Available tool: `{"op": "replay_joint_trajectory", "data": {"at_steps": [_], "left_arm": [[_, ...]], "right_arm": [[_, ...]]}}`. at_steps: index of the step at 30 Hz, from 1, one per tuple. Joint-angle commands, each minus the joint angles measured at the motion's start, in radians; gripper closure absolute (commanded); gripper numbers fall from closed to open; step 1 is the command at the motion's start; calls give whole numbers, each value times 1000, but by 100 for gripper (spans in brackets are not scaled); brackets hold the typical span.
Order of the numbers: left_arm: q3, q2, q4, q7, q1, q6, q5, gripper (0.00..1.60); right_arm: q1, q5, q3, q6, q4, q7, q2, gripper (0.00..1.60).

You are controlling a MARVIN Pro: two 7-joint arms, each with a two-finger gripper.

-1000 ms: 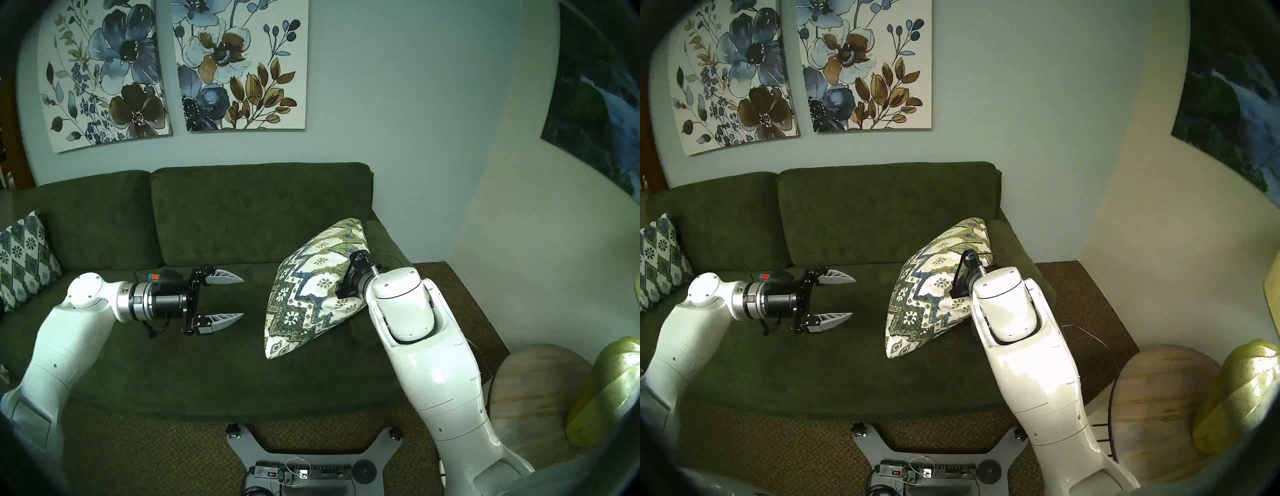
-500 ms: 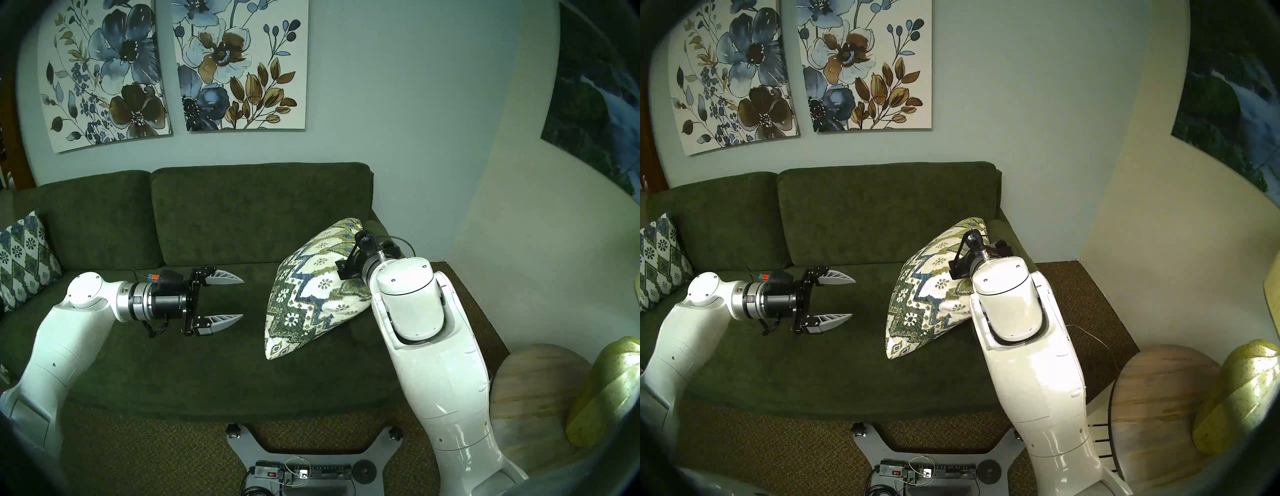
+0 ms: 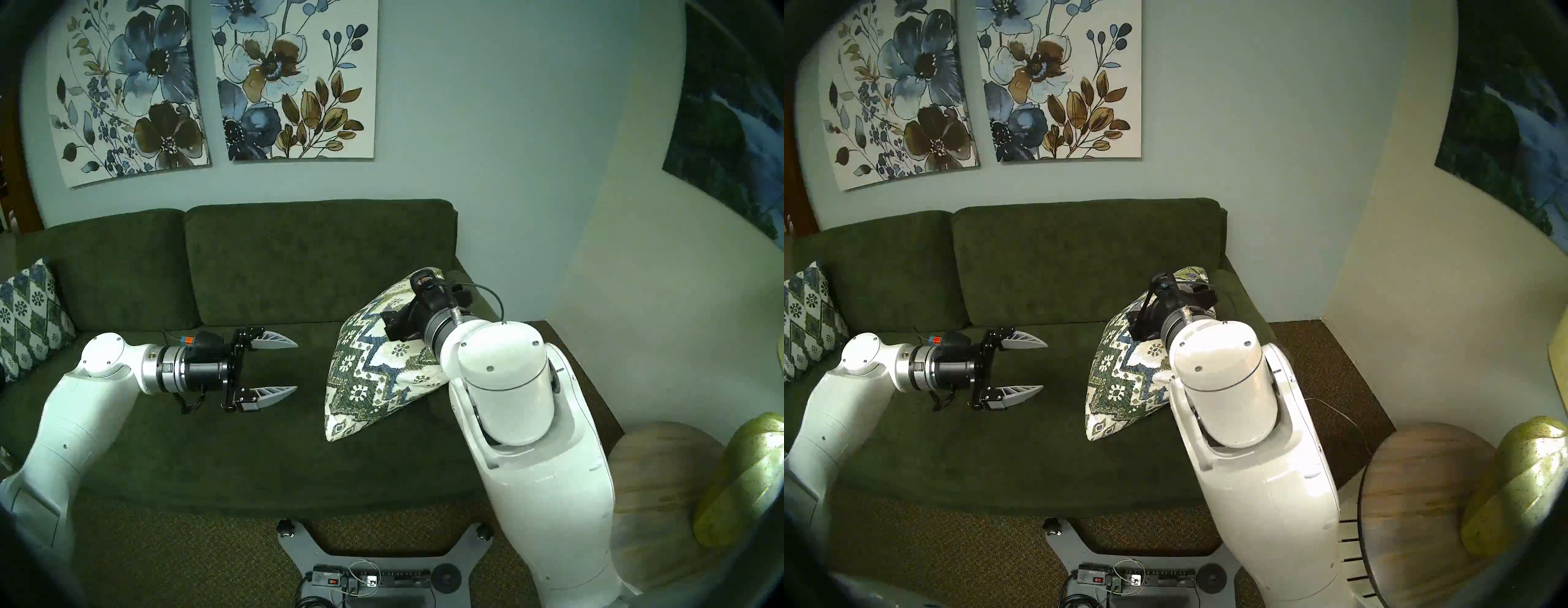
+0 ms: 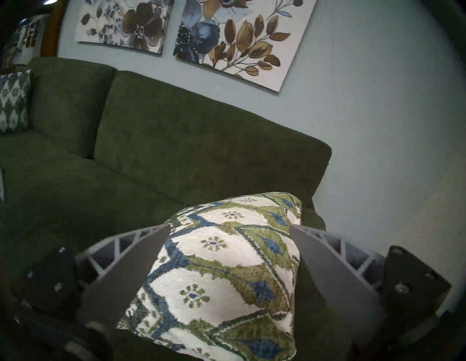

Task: Fix throw pillow on sofa

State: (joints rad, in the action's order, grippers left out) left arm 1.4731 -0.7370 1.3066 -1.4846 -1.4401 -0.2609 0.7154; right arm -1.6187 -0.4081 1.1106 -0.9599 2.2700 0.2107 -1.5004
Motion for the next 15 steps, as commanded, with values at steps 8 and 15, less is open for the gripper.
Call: {"op": "replay_joint_trajectory", "data": {"at_steps": [8,15], "left_arm": [[0,2,5,1,5,-3,5,0],[-2,4,5,1,6,-6,6,0]], "right_arm": [[-213,-22,-34,0,173,19,177,0],[-305,-46,-31,0,173,10,265,0]]}}
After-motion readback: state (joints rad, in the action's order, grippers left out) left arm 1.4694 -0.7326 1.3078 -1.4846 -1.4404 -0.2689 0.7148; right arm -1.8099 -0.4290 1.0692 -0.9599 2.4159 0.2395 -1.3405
